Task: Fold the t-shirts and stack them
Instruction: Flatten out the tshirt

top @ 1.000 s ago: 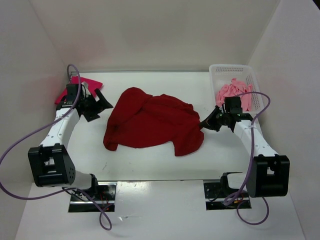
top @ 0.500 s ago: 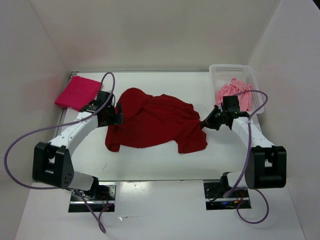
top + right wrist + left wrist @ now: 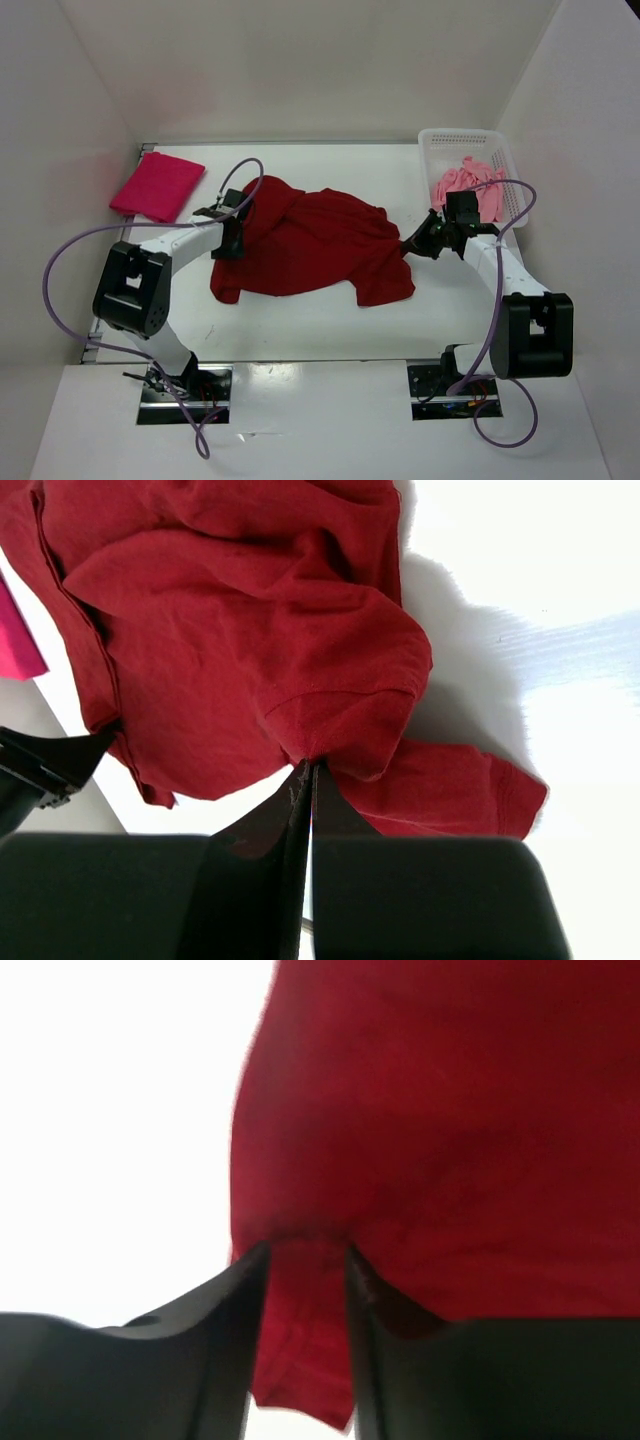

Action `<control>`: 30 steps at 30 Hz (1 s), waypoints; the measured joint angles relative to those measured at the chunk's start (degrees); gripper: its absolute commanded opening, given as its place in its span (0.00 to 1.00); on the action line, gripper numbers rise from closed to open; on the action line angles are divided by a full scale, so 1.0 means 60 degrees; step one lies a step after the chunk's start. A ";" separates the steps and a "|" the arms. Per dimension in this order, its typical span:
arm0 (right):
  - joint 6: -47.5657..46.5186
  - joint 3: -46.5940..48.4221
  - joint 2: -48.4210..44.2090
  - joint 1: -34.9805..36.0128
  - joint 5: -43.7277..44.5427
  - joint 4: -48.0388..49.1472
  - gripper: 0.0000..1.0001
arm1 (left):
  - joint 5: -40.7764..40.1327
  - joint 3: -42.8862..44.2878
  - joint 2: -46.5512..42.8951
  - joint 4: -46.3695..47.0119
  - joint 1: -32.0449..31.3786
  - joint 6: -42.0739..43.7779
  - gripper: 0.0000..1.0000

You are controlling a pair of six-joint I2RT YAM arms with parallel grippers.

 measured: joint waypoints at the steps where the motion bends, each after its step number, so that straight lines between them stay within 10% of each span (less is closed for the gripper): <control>1: 0.0000 0.0000 0.0000 0.0000 0.0000 0.0015 0.02 | -0.0117 0.0062 0.0131 0.0029 0.0069 0.0033 0.36; 10: 0.0000 0.0000 -0.0055 0.0000 0.0000 0.0040 0.02 | -0.0696 0.0306 0.0805 0.0452 0.0659 0.0226 0.01; 23: -0.0004 0.0062 -0.1188 -0.0280 -0.0018 -0.0149 0.02 | 0.2291 0.3184 -0.1253 -0.0397 0.1880 0.0291 0.03; 30: 0.0000 0.0889 0.0572 -0.0288 -0.0004 -0.0066 0.02 | 0.2820 0.5224 0.2284 -0.0244 0.3067 0.0233 0.19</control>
